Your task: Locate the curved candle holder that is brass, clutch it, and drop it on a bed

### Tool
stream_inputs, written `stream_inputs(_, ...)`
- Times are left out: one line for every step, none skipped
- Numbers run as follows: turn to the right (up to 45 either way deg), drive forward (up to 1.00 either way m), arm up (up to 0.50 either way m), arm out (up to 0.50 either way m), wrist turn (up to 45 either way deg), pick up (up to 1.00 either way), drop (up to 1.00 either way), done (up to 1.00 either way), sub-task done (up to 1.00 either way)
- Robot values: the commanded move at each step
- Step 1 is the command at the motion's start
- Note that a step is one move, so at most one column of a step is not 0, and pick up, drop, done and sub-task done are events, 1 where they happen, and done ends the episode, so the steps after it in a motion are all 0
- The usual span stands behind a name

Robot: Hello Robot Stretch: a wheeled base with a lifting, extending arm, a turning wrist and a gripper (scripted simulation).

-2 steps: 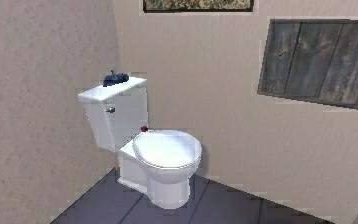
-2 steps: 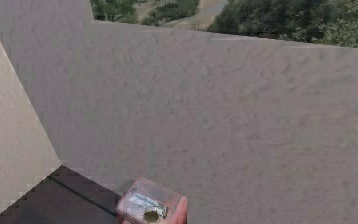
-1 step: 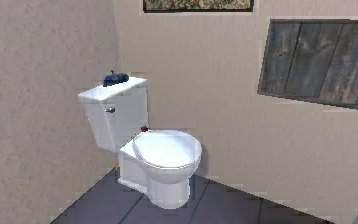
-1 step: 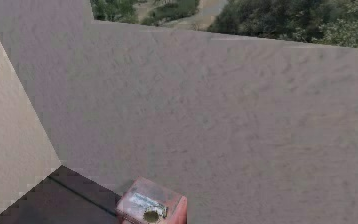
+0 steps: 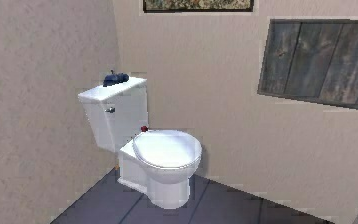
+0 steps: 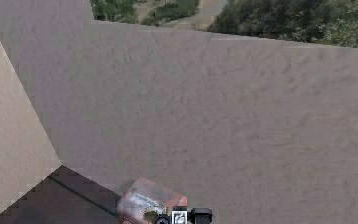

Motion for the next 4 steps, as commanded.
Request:
stream_inputs(0.0, 0.0, 0.0, 0.0, 45.0, 0.0, 0.0, 0.0, 0.0)
stream_inputs(0.0, 0.0, 0.0, 0.0, 45.0, 0.0, 0.0, 0.0, 0.0)
stream_inputs(0.0, 0.0, 0.0, 0.0, 45.0, 0.0, 0.0, 0.0, 0.0)
stream_inputs(0.0, 0.0, 0.0, 0.0, 24.0, 0.0, 0.0, 0.0, 0.0)
